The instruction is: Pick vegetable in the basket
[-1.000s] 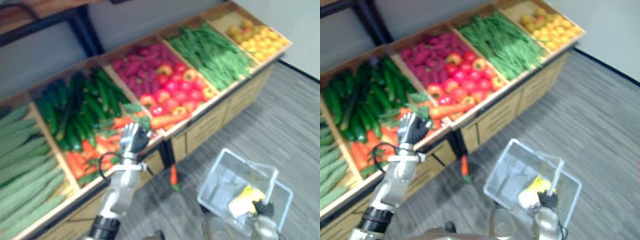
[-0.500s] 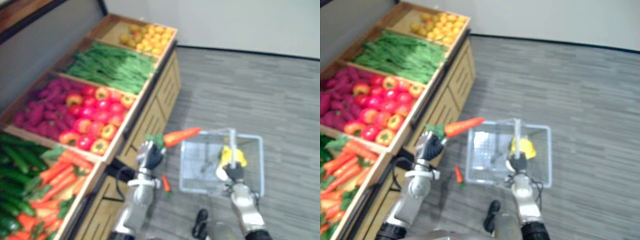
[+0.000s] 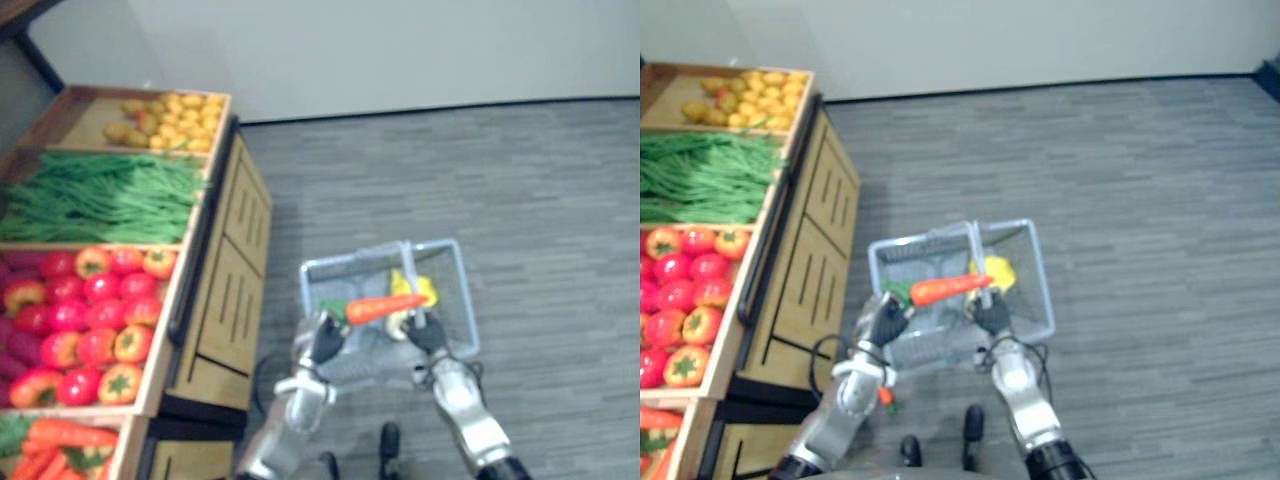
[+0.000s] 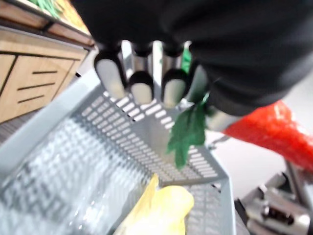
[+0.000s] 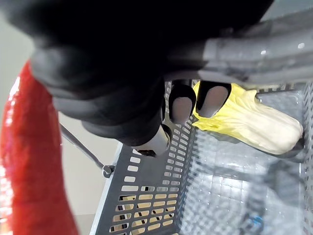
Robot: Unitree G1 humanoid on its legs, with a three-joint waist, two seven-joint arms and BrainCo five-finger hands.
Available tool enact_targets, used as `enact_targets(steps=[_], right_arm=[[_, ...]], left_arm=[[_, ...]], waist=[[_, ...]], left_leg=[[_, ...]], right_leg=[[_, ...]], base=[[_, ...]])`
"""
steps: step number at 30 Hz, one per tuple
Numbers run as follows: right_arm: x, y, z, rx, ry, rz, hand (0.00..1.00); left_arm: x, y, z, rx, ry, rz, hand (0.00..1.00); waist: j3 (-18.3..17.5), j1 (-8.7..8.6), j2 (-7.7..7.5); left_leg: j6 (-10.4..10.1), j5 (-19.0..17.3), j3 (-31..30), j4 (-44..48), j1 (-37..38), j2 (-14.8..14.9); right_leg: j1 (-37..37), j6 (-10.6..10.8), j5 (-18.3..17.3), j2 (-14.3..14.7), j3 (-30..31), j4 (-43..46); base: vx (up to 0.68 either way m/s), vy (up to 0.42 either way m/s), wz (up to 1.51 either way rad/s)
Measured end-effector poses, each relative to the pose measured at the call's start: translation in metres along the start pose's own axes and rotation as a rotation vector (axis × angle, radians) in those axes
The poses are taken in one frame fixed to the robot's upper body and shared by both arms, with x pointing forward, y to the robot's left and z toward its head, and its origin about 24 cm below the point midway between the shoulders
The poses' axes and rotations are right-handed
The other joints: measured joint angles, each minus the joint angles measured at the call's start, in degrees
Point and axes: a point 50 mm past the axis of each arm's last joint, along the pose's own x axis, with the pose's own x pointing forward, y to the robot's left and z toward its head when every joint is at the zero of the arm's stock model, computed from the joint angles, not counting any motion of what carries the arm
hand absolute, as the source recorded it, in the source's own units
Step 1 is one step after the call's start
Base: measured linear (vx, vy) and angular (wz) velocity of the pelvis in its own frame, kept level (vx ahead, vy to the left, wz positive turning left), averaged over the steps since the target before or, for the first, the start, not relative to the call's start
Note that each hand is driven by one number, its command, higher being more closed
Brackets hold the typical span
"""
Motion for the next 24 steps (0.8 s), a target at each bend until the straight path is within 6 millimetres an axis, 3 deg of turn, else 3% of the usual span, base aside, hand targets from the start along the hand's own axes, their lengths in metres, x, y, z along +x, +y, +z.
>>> enact_targets(steps=[6, 7, 15, 21, 24], right_arm=[[-0.007, 0.002, 0.008, 0.087, -0.032, 0.030, 1.00], [-0.010, 0.002, 0.010, 0.096, -0.043, 0.033, 1.00], [-0.018, 0.001, 0.007, 0.143, -0.035, 0.062, 1.00], [-0.023, -0.001, 0.001, 0.161, -0.010, 0.055, 1.00], [-0.026, -0.002, -0.005, 0.174, 0.014, 0.035, 1.00]], left_arm=[[0.015, -0.012, -0.006, 0.078, 0.013, -0.079, 1.00], [0.020, -0.013, -0.009, 0.114, 0.022, -0.092, 0.00], [0.047, -0.006, -0.019, 0.254, 0.053, -0.122, 0.00], [0.056, -0.002, -0.018, 0.275, 0.063, -0.112, 0.00], [0.055, -0.003, -0.018, 0.271, 0.067, -0.116, 0.00]], waist=[[-0.06, -1.35, -0.26], [0.04, -1.29, -0.54], [0.71, -1.59, -2.59], [0.72, -1.81, -2.60], [0.74, -2.88, -2.55]], left_leg=[[0.09, 0.03, 2.27, -1.32, 1.88, -1.73], [0.39, 0.19, 3.06, -1.45, 1.71, -2.00], [2.05, 0.19, 3.46, -1.45, -0.08, -2.91], [2.59, 0.66, 3.91, -1.48, -0.45, -3.22], [2.63, 0.69, 4.10, -1.59, -0.19, -3.21]], right_leg=[[1.36, 1.18, 2.19, -1.17, 3.07, -2.52], [1.03, 1.41, 2.49, -1.37, 3.75, -2.72], [-0.92, 1.99, 3.67, -2.20, 4.71, -2.82], [-1.62, 2.27, 4.01, -2.45, 4.97, -2.81], [-1.43, 2.50, 4.16, -2.46, 4.94, -2.82]], base=[[0.02, 0.159, -0.22], [-0.03, 0.079, -0.21], [-0.07, 0.069, -0.06], [-0.02, 0.043, -0.02], [0.01, 0.048, -0.02]])
